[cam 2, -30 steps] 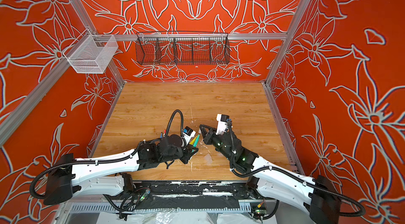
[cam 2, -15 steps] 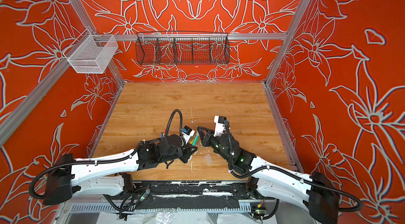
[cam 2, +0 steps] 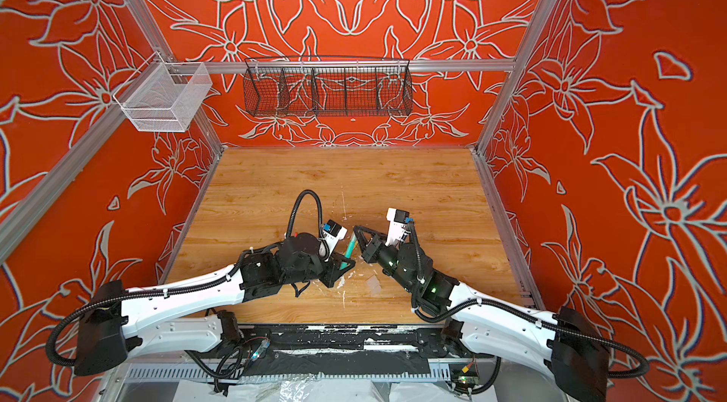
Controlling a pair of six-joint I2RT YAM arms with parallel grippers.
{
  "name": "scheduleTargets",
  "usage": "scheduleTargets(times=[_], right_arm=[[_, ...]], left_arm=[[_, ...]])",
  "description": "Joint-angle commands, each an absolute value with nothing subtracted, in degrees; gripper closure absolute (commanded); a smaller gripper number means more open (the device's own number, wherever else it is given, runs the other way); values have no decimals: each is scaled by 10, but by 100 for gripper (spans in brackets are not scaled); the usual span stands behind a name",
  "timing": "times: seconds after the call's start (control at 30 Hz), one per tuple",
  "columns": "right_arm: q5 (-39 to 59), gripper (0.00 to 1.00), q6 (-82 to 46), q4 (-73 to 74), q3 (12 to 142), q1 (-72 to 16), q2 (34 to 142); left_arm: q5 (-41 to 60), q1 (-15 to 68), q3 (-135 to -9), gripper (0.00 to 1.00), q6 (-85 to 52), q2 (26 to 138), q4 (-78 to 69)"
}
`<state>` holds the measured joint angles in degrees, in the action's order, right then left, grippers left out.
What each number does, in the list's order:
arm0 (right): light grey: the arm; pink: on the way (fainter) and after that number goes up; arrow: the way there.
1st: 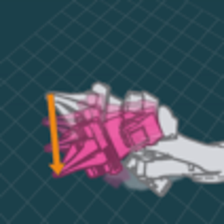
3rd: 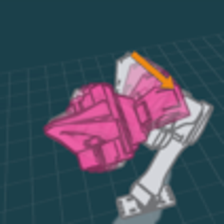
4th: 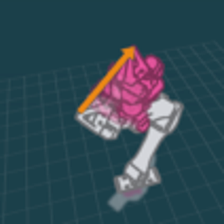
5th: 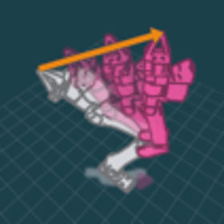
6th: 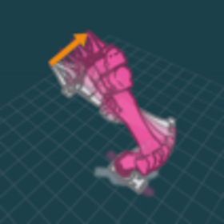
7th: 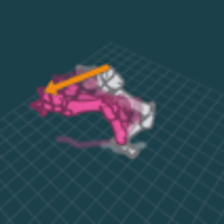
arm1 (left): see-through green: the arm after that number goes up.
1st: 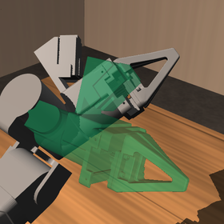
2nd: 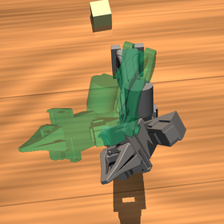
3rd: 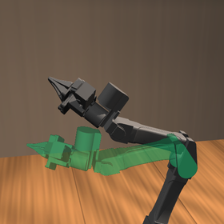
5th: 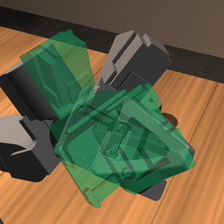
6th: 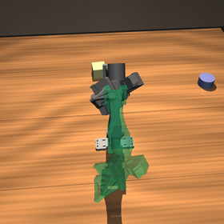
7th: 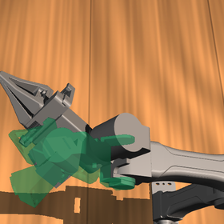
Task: Insert the pens into the pen caps
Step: 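Lower the held cap onto the green highlighter's tip with the right gripper, then push the cap down onto the green highlighter with the right gripper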
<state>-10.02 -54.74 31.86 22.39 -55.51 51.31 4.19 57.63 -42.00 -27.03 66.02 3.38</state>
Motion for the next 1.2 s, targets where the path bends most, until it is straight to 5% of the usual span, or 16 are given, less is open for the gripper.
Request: scheduleTargets(times=[0.0,0.4,0.97,1.17], right_arm=[[-72,88,-549,317,214,-565,515],[-71,81,-541,307,215,-568,513],[-81,28,-504,223,232,-570,423],[-145,29,-494,176,227,-567,370]], left_arm=[[51,573,-437,100,-256,649,-18],[62,574,-440,100,-245,652,-19],[43,574,-434,100,-243,658,-10],[57,574,-430,100,-240,659,-13]])
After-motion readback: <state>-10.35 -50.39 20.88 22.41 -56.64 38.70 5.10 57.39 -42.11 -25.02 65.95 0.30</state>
